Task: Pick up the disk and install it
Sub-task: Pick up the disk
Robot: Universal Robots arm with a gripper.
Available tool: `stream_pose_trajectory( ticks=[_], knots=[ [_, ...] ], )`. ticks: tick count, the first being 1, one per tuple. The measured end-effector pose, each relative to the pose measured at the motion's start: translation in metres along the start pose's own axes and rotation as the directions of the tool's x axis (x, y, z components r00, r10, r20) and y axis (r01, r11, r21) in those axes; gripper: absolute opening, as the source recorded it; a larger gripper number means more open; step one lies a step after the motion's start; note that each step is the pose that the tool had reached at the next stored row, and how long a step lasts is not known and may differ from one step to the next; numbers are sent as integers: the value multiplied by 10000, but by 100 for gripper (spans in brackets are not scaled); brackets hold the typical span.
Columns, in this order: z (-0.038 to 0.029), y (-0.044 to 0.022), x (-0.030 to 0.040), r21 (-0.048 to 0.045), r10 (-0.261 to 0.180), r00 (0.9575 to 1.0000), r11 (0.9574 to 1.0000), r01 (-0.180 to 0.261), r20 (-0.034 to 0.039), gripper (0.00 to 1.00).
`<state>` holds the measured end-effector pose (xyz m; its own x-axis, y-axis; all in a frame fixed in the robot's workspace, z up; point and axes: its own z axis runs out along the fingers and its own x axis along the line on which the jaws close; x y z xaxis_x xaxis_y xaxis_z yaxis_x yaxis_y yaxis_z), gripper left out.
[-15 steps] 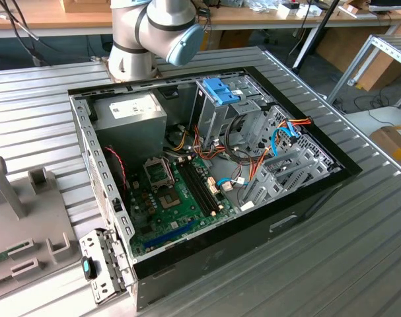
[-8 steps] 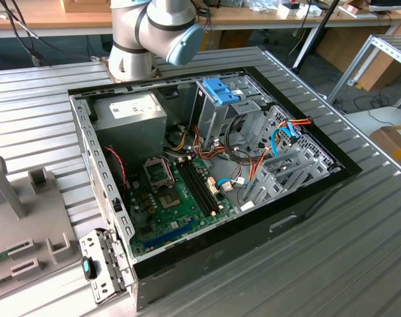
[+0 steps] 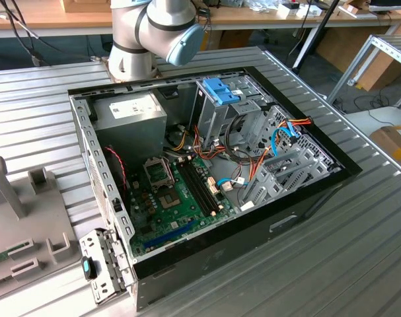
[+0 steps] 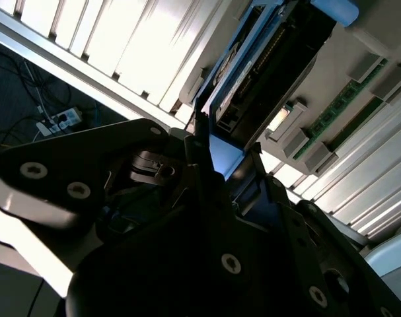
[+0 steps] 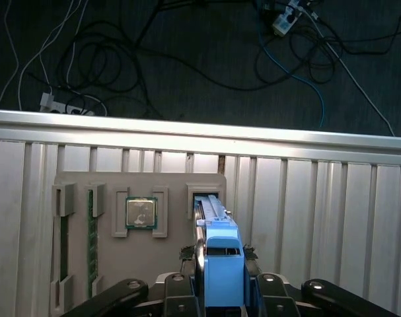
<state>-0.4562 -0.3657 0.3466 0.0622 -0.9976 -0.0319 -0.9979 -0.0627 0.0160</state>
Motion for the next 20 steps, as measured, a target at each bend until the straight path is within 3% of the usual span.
stream_pose_trajectory(
  ticks=[3,7,20],
  knots=[
    [-6,0,0,-3,0,10000,10000,0,-1,36],
    [-76,1,-3,-1,0,10000,10000,0,0,36],
    [-395,2,-13,0,0,10000,10000,0,0,36]
  ],
)
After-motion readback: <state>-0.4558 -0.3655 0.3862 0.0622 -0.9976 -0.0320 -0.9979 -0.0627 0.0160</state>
